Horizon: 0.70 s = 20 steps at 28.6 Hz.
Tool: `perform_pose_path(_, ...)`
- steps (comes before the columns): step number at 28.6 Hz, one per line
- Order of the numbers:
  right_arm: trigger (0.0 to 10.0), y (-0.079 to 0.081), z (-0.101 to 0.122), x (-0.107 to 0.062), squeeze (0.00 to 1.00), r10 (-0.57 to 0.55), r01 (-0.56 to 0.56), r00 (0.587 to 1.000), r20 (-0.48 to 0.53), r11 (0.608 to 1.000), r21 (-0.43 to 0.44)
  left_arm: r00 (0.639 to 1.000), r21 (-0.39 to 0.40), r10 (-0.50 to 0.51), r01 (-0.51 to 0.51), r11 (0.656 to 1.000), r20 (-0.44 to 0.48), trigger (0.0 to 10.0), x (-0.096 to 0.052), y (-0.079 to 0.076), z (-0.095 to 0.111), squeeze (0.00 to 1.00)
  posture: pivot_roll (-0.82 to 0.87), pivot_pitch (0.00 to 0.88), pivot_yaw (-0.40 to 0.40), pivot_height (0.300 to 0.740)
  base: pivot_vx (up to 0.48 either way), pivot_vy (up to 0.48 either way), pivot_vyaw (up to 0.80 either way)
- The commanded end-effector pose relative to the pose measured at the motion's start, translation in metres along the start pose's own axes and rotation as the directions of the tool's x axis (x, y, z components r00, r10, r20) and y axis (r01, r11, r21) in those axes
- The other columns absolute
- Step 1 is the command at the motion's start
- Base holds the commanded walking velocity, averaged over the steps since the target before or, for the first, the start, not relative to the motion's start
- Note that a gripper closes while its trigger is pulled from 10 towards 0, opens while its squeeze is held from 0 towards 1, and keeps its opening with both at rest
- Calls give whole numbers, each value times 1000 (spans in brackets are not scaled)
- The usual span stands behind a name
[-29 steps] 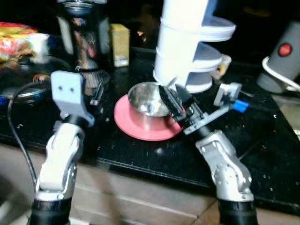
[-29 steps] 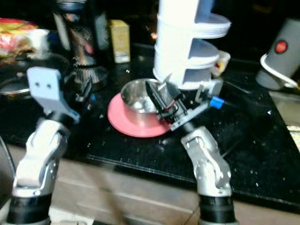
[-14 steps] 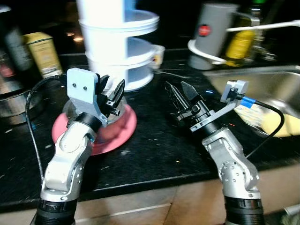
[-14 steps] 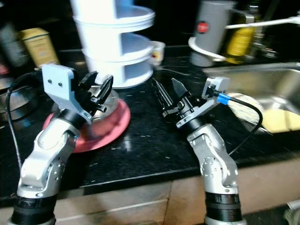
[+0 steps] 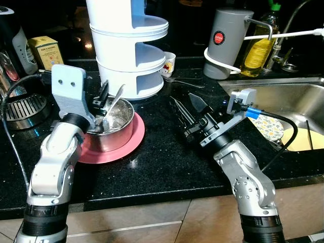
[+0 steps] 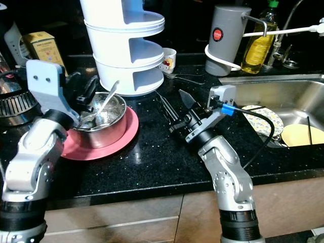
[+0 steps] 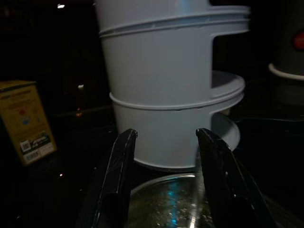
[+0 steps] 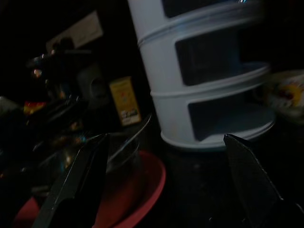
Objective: Kitchen organization
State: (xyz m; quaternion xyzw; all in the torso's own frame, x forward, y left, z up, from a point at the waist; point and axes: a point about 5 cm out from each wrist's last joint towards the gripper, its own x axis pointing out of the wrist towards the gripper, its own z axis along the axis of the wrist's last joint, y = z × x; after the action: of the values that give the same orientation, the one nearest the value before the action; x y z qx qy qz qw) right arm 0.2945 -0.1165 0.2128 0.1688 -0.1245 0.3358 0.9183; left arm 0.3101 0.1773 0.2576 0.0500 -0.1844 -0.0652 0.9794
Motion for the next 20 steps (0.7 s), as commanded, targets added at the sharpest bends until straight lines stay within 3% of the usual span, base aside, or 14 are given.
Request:
perform_pose_path(1,10000,4,-3,0,0,26,-26,999,-23,999,-21,999,-2,-13,13,1000,-36,10000,4,0,-4,0,51,0,-36,740,0,0,0)
perform_pose_path(10,10000,14,-5,-8,0,92,-96,993,-74,994,-57,958,-2,-145,149,989,-248,10000,22,1,-30,0,17,0,-19,740,0,0,0)
perform_pose_path(20,10000,18,0,-9,0,120,-126,989,-80,989,-76,908,39,-300,325,945,-294,10000,39,-8,-4,0,12,0,-22,740,0,0,0)
